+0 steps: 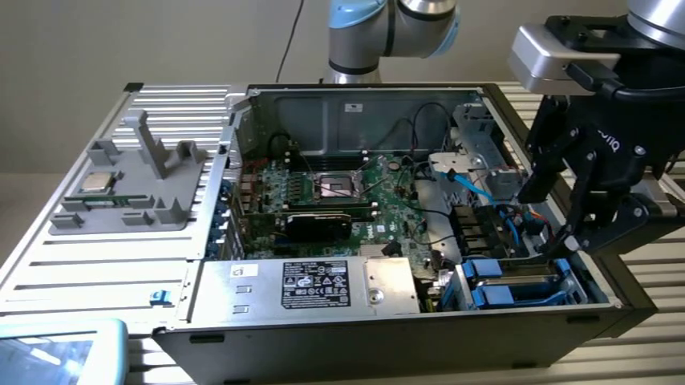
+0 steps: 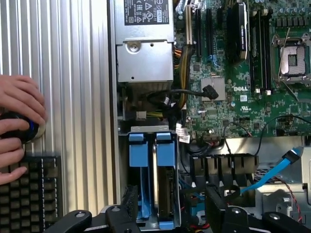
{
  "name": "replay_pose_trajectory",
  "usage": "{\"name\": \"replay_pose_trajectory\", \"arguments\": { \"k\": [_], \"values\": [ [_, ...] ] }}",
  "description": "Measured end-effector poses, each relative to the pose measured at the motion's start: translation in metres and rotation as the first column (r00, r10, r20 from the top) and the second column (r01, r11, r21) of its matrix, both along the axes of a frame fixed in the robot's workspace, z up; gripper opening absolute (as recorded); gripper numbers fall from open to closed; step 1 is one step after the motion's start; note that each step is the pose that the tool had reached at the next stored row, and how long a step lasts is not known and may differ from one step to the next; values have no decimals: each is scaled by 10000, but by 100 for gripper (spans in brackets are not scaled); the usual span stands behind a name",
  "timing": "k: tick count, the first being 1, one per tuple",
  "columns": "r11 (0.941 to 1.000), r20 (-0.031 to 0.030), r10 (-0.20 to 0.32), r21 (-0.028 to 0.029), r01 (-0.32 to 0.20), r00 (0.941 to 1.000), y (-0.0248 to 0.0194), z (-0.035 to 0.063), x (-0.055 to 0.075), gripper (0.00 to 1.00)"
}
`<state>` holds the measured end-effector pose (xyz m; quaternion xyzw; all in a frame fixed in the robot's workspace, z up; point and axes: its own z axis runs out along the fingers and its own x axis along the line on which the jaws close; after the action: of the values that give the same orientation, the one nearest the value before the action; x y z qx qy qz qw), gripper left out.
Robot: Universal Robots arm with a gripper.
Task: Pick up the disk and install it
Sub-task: 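Insert the first disk wire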
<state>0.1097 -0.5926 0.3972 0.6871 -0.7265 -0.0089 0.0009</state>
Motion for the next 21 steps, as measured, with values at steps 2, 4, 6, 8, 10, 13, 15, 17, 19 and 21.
{"name": "replay_pose_trajectory", "arguments": {
  "k": [2, 4, 6, 8, 10, 13, 15, 17, 19, 21],
  "values": [
    [10000, 0, 0, 7, 0, 10000, 4, -9, 71, 65],
    [10000, 0, -1, 14, 1, 10000, 7, -17, 154, 65],
    [10000, 0, -1, 40, 1, 10000, 9, -24, 236, 65],
    [10000, 0, -1, 95, 1, 10000, 12, -40, 320, 65],
    [9999, 0, -1, 117, 1, 10000, 26, -74, 365, 65],
    [9999, 0, -4, 128, 4, 10000, 56, -128, 371, 65],
    [9999, 0, -7, 161, 7, 10000, 80, -164, 373, 65],
    [9998, 0, -12, 217, 12, 10000, 105, -199, 373, 65],
    [9996, 0, -12, 268, 12, 10000, 140, -234, 373, 65],
    [9995, 0, -12, 305, 12, 10000, 191, -261, 373, 65]
  ]
}}
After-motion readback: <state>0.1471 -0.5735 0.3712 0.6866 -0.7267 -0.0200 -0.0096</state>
